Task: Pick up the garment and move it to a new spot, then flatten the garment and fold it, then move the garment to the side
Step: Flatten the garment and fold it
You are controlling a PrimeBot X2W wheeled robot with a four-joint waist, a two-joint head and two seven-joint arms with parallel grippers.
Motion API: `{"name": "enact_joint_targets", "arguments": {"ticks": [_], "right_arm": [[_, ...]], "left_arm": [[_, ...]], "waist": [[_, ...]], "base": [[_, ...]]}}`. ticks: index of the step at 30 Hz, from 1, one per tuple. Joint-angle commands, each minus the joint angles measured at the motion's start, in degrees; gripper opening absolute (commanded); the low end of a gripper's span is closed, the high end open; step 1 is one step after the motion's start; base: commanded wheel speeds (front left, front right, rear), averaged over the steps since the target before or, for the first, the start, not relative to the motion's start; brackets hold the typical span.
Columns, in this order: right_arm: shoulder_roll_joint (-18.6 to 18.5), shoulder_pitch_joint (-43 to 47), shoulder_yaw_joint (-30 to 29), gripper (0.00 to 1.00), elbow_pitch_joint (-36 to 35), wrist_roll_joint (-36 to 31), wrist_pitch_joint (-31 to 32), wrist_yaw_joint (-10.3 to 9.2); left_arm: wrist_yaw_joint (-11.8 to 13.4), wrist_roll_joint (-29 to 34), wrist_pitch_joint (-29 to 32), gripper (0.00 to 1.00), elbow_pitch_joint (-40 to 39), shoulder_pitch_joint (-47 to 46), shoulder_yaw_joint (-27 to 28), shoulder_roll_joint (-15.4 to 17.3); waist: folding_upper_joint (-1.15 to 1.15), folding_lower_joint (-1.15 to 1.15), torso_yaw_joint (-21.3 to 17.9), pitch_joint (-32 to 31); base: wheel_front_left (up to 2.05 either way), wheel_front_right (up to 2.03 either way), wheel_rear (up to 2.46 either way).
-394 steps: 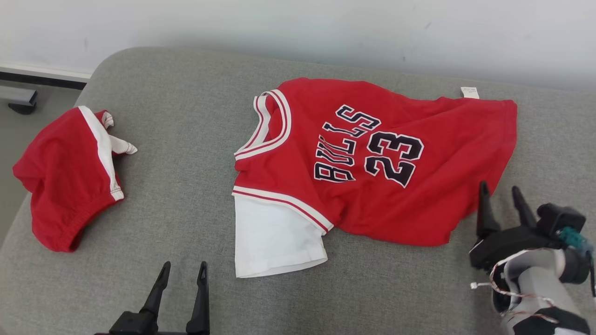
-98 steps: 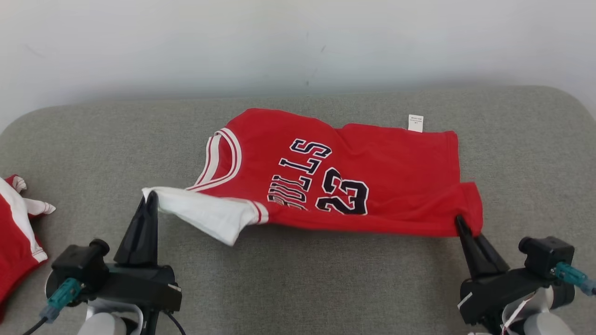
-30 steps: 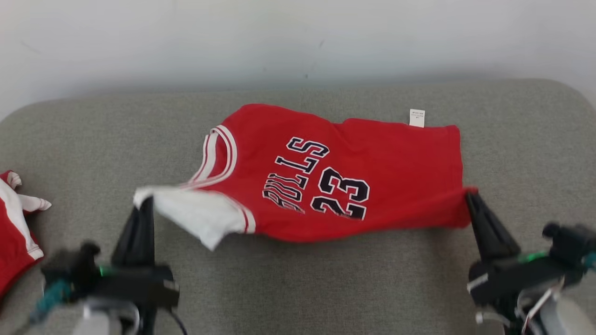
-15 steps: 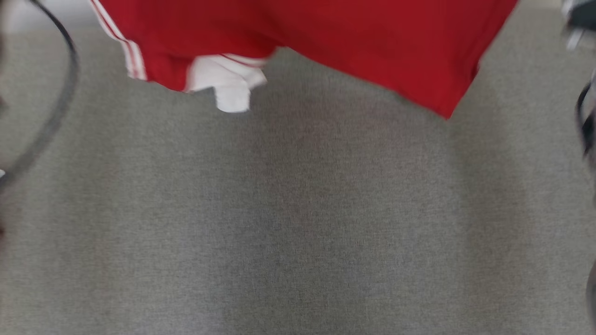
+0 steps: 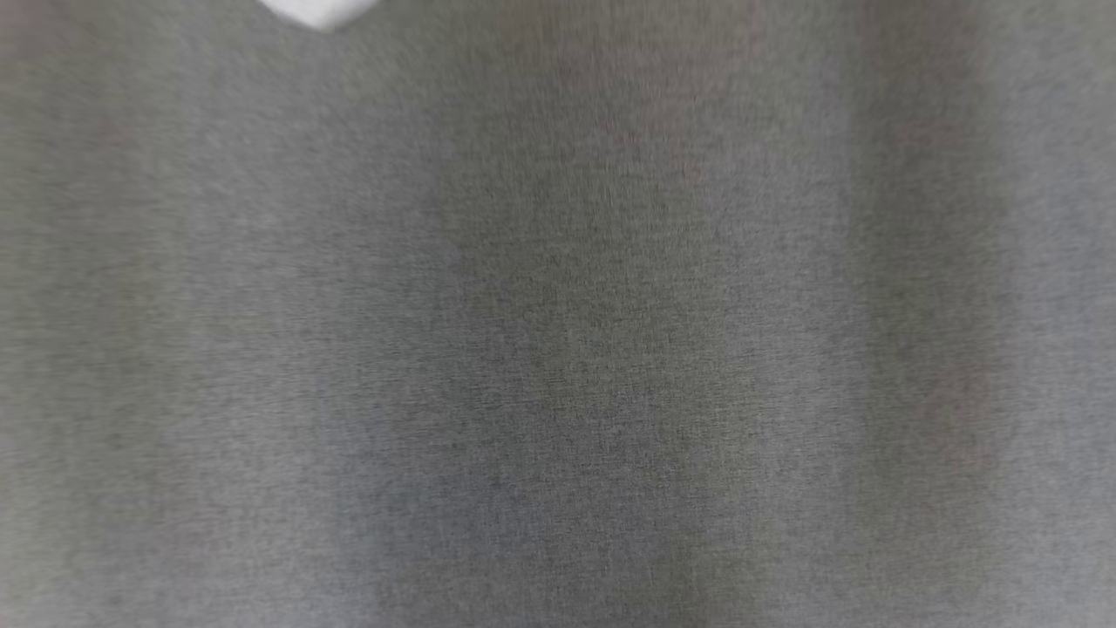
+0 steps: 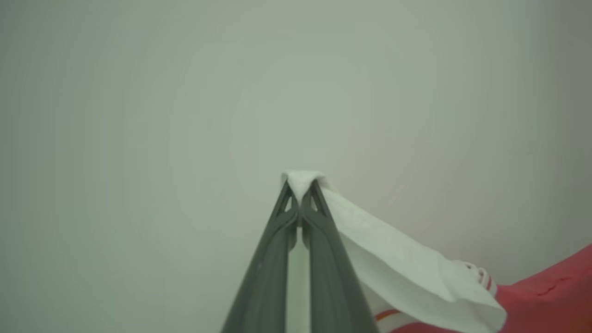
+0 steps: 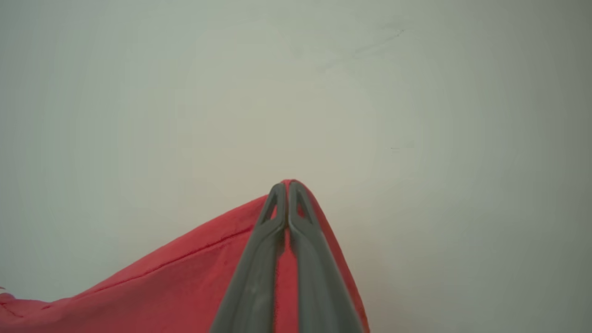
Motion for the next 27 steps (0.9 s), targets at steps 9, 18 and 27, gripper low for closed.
{"name": "enact_joint_targets", "arguments": {"ticks": [9,18,27], "right_arm": [[-1.50,-8.89,3.32,0.00,8.35,-1.11,-2.84,-0.12],[-2.99,-8.67,7.43,0.00,11.24,2.25,-5.12,-0.12],[-8.69,8.48,14.85,0.00,1.21,13.31,-6.64,-0.13]], "left_arm": [[0.10,-3.60,-3.21,0.00,7.23,-8.40,-4.46,-1.84],[0.10,-7.43,-5.37,0.00,7.12,-7.49,-10.57,-1.68],[0.09,-15.37,-12.97,0.00,-1.89,7.01,-12.32,1.16]], "waist": [[-0.02,-0.02,-0.57,5.42],[-0.02,-0.02,-0.52,6.10],[-0.02,-0.02,0.10,0.83]], "base": [[0.00,0.00,0.00],[0.00,0.00,0.00],[0.00,0.00,0.00]]}}
